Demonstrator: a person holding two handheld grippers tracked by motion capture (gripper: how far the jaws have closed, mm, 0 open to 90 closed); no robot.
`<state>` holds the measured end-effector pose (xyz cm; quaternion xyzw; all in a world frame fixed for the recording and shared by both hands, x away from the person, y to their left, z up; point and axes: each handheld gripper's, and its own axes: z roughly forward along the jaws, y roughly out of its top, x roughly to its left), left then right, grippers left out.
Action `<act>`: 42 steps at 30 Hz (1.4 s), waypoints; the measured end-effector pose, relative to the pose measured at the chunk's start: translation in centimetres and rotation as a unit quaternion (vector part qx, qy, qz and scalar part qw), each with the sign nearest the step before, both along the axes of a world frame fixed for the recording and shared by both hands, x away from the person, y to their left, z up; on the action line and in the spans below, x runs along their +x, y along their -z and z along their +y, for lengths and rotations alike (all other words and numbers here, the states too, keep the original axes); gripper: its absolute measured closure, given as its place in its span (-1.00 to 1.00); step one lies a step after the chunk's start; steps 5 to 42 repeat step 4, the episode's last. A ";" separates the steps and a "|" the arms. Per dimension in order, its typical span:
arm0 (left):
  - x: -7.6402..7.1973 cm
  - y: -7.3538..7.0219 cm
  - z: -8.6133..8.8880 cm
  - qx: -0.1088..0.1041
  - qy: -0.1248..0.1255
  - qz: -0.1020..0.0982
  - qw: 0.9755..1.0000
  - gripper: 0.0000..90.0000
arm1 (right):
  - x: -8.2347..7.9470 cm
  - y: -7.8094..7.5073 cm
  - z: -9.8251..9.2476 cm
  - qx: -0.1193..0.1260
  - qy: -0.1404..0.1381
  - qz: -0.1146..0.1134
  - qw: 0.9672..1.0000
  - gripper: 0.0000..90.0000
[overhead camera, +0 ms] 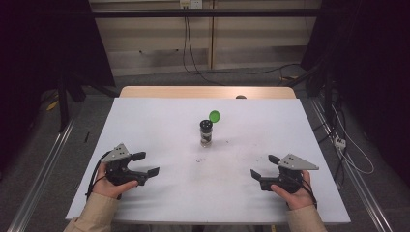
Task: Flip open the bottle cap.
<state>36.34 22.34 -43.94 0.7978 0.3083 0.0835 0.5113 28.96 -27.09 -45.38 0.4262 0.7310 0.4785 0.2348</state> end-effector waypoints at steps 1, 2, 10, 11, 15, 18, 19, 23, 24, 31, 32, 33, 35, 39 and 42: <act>0.0 0.1 0.0 0.003 0.002 0.001 1.000 -0.74 | 0.0 0.0 0.0 0.000 0.000 0.000 1.000 -0.74; 0.0 0.1 0.0 0.005 0.000 0.001 1.000 -0.75 | 0.0 0.1 0.0 -0.001 0.000 0.001 1.000 -0.74; 0.0 0.2 0.0 0.012 -0.001 -0.001 1.000 -0.75 | 0.1 0.1 0.0 -0.002 0.000 0.000 1.000 -0.74; 0.0 0.2 0.0 0.012 -0.001 -0.001 1.000 -0.75 | 0.1 0.1 0.0 -0.002 0.000 0.000 1.000 -0.74; 0.0 0.2 0.0 0.012 -0.001 -0.001 1.000 -0.75 | 0.1 0.1 0.0 -0.002 0.000 0.000 1.000 -0.74; 0.0 0.2 0.0 0.012 -0.001 -0.001 1.000 -0.75 | 0.1 0.1 0.0 -0.002 0.000 0.000 1.000 -0.74; 0.0 0.2 0.0 0.012 -0.001 -0.001 1.000 -0.75 | 0.1 0.1 0.0 -0.002 0.000 0.000 1.000 -0.74; 0.0 0.2 0.0 0.012 -0.001 -0.001 1.000 -0.75 | 0.1 0.1 0.0 -0.002 0.000 0.000 1.000 -0.74; 0.0 0.2 0.0 0.012 -0.001 -0.001 1.000 -0.75 | 0.1 0.1 0.0 -0.002 0.000 0.000 1.000 -0.74; 0.0 0.2 0.0 0.012 -0.001 -0.001 1.000 -0.75 | 0.1 0.1 0.0 -0.002 0.000 0.000 1.000 -0.74; 0.0 0.2 0.0 0.012 -0.001 -0.001 1.000 -0.75 | 0.1 0.1 0.0 -0.002 0.000 0.000 1.000 -0.74; 0.0 0.2 0.0 0.012 -0.001 -0.001 1.000 -0.75 | 0.1 0.1 0.0 -0.002 0.000 0.000 1.000 -0.74; 0.0 0.2 0.0 0.012 -0.001 -0.001 1.000 -0.75 | 0.1 0.1 0.0 -0.002 0.000 0.000 1.000 -0.74; 0.0 0.2 0.0 0.012 -0.001 -0.001 1.000 -0.75 | 0.1 0.1 0.0 -0.002 0.000 0.000 1.000 -0.74; 0.0 0.2 0.0 0.012 -0.001 -0.001 1.000 -0.75 | 0.1 0.1 0.0 -0.002 0.000 0.000 1.000 -0.74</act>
